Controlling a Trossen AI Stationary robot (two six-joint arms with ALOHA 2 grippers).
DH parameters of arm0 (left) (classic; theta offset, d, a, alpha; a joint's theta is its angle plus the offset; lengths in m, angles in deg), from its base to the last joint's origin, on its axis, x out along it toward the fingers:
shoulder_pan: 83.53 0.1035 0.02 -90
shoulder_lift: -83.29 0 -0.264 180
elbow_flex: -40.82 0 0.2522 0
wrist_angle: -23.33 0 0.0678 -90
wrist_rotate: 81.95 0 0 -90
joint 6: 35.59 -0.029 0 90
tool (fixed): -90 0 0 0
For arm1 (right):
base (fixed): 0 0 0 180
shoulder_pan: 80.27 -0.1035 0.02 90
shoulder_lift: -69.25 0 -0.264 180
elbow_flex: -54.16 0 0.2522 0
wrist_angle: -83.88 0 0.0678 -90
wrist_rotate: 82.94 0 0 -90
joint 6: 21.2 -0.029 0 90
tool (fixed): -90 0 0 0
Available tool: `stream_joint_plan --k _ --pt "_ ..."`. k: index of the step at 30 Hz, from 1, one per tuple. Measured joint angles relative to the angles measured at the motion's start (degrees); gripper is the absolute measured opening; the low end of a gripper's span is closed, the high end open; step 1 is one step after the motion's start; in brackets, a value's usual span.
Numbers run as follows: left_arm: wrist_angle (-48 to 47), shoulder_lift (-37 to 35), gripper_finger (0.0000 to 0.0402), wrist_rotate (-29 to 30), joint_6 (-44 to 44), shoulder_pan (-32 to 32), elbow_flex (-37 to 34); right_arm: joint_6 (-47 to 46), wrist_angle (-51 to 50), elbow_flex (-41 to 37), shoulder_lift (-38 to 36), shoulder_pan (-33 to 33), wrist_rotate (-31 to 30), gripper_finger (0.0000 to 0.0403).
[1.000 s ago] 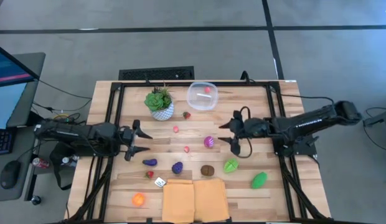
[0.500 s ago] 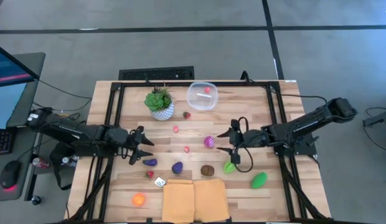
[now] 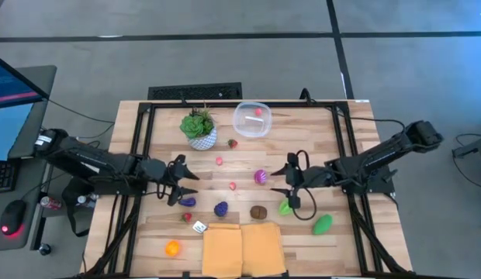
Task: Pick and placing Produce into tupperware
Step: Put the top peach into the transparent bin
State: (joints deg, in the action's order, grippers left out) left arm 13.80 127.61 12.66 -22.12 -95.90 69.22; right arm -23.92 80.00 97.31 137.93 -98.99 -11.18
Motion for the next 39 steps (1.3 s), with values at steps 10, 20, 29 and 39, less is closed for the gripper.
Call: stream_joint_plan --k 10,20,29,39 --pt "0.1 6.2 0.0233 5.3 -2.5 -1.5 0.8 -0.1 -0.5 0.0 0.0 -2.7 -4.1 0.027" --pt "10.2 17.2 0.0233 20.6 -4.4 -2.5 0.8 -0.3 -0.5 0.0 0.0 -2.7 -4.4 0.027" --pt "14.7 28.9 0.0233 22.5 2.7 1.8 4.3 -0.3 -0.5 0.0 0.0 -2.7 -4.4 0.027" --pt "7.8 41.7 0.0233 22.8 2.1 5.5 15.0 -0.3 -0.9 0.0 0.0 -3.7 -4.3 0.027"
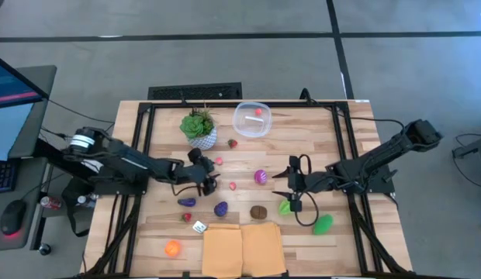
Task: Pick and placing Produce into tupperware
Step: Put the top peach into the transparent bin
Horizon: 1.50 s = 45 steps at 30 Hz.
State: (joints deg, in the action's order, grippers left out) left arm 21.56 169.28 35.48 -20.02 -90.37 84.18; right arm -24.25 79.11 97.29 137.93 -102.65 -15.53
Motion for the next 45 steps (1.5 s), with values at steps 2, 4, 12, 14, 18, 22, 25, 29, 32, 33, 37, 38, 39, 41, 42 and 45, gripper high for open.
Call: stream_joint_plan --k 2,4,12,14,18,22,25,29,32,33,37,38,39,41,42,45 --pt "0.0 1.8 0.0233 0.1 0.0 0.7 1.0 0.0 -0.2 0.0 0.0 -0.6 0.0 0.027" --pt "0.0 3.1 0.0233 0.3 0.0 1.4 1.6 0.0 -0.4 0.0 0.0 -1.2 0.0 0.027" --pt "-1.1 4.1 0.0233 1.0 0.9 5.7 2.0 0.0 -0.5 0.0 0.0 -3.0 0.0 0.027" --pt "-0.8 4.0 0.0233 0.7 0.9 6.5 2.0 0.0 -0.5 0.0 0.0 -3.1 -0.1 0.027" --pt "-1.0 4.1 0.0233 -1.3 0.7 8.0 2.0 0.0 -1.0 0.0 0.0 -3.0 -0.1 0.027" --pt "-0.8 4.1 0.0233 -2.7 0.4 9.4 2.0 0.0 -1.1 0.0 0.0 -3.0 -0.1 0.027" --pt "-0.7 4.1 0.0233 -4.0 0.3 10.3 2.0 0.0 -1.1 0.0 0.0 -3.0 -0.1 0.027" --pt "-0.4 4.1 0.0233 -4.7 0.3 10.5 2.0 0.0 -1.1 0.0 0.0 -3.0 -0.1 0.027" --pt "-0.3 4.1 0.0233 -6.7 0.7 10.6 2.0 0.0 -1.1 0.0 0.0 -3.0 -0.1 0.027" --pt "-0.5 4.2 0.0233 -6.8 0.7 10.5 1.9 0.0 -1.1 0.0 0.0 -3.0 -0.1 0.027" --pt "-0.4 4.2 0.0233 -8.1 0.8 10.4 1.9 0.0 -1.0 0.0 0.0 -3.0 -0.1 0.027" --pt "-0.4 4.2 0.0233 -8.1 0.8 10.4 1.9 0.0 -1.0 0.0 0.0 -3.0 -0.1 0.027" --pt "-0.4 4.2 0.0233 -8.1 0.7 10.4 1.9 0.0 -1.0 0.0 0.0 -3.0 -0.1 0.027" --pt "0.2 4.2 0.0233 -8.5 0.4 10.4 1.9 0.0 -1.0 0.0 0.0 -3.0 -0.1 0.027" --pt "0.6 4.2 0.0233 -9.4 0.0 10.4 1.9 0.0 -1.0 0.0 0.0 -3.0 -0.1 0.027" --pt "1.6 4.2 0.0233 -10.6 -1.1 10.4 1.9 0.0 -1.0 0.0 0.0 -3.0 -0.1 0.027"
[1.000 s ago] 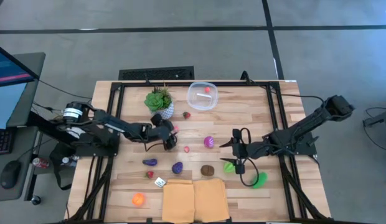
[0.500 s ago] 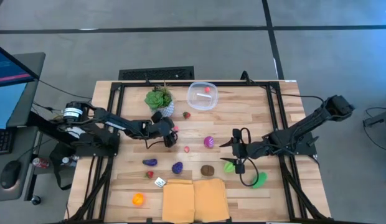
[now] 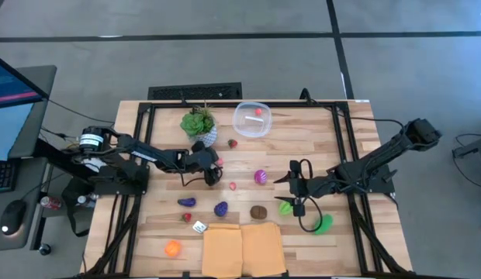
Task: Pick and placing Produce into tupperware
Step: Put the top peach into the transparent bin
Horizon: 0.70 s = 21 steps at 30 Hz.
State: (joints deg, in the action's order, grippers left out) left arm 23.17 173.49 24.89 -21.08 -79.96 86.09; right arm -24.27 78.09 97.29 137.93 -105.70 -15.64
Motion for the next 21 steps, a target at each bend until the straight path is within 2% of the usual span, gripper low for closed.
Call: stream_joint_plan --k 10,21 --pt "0.0 0.0 0.0233 0.5 -0.5 0.1 0.0 0.0 0.0 0.0 0.0 0.0 0.1 0.027" --pt "9.5 8.6 0.0233 0.6 -0.3 0.0 0.1 -1.1 -0.5 0.0 0.0 0.0 0.1 0.027"
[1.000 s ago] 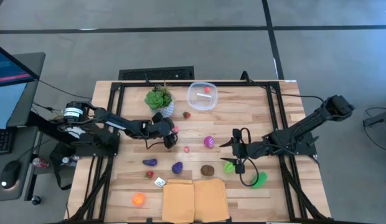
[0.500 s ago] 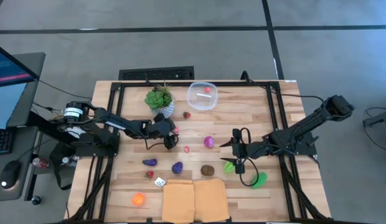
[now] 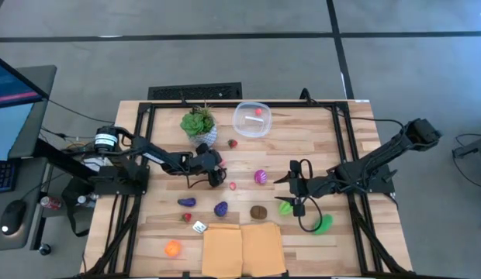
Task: Pick and placing Produce into tupperware
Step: Put the top peach into the transparent bin
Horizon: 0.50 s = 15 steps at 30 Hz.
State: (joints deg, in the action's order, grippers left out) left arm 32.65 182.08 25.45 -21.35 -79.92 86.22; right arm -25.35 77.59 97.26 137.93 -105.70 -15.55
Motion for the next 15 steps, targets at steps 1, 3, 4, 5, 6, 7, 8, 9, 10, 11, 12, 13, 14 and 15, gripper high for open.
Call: stream_joint_plan --k 1,3,4,5,6,7,8,9,10,11,12,13,14,15 --pt "0.0 0.0 0.0233 0.0 0.0 0.0 0.0 0.0 0.0 0.0 0.0 0.0 0.0 0.027" --pt "0.0 0.0 0.0233 0.0 0.0 0.0 0.0 0.0 0.0 0.0 0.0 0.0 0.0 0.027" --pt "0.0 0.0 0.0233 0.0 0.0 0.0 0.0 0.0 0.0 0.0 0.0 0.0 0.0 0.027" --pt "0.0 0.0 0.0233 0.0 0.0 0.0 0.0 0.0 -0.1 0.0 0.0 0.0 0.0 0.027" --pt "0.0 0.1 0.0233 0.0 0.0 0.0 0.0 0.0 -0.2 0.0 0.0 0.0 0.0 0.027" --pt "0.0 0.1 0.0233 0.0 0.0 0.0 0.0 0.0 -0.2 0.0 0.0 0.0 0.0 0.027" --pt "-0.1 0.1 0.0231 0.0 0.0 0.0 0.0 0.0 -0.2 0.0 0.0 0.0 0.0 0.027" --pt "-0.1 0.1 0.0227 -0.1 0.0 0.0 0.0 0.0 -0.2 0.0 0.0 0.0 0.0 0.027" --pt "0.0 0.1 0.0221 -0.1 0.0 0.0 0.0 0.0 -0.2 0.0 0.0 0.0 0.0 0.027" --pt "0.0 0.1 0.0215 -0.2 0.0 0.0 0.0 0.0 -0.2 0.0 0.0 0.0 0.0 0.027" --pt "0.0 0.1 0.0207 -0.3 0.0 0.0 0.0 0.0 -0.2 0.0 0.0 0.0 0.0 0.027" --pt "0.1 0.1 0.0198 -0.5 0.0 0.0 0.0 0.0 -0.2 0.0 0.0 0.0 0.0 0.027" --pt "0.1 0.1 0.0189 -0.6 0.0 0.0 0.0 0.0 -0.2 0.0 0.0 0.0 0.0 0.027" --pt "0.1 0.1 0.0181 -0.7 0.0 0.0 0.0 0.0 -0.2 0.0 0.0 0.0 0.0 0.027"
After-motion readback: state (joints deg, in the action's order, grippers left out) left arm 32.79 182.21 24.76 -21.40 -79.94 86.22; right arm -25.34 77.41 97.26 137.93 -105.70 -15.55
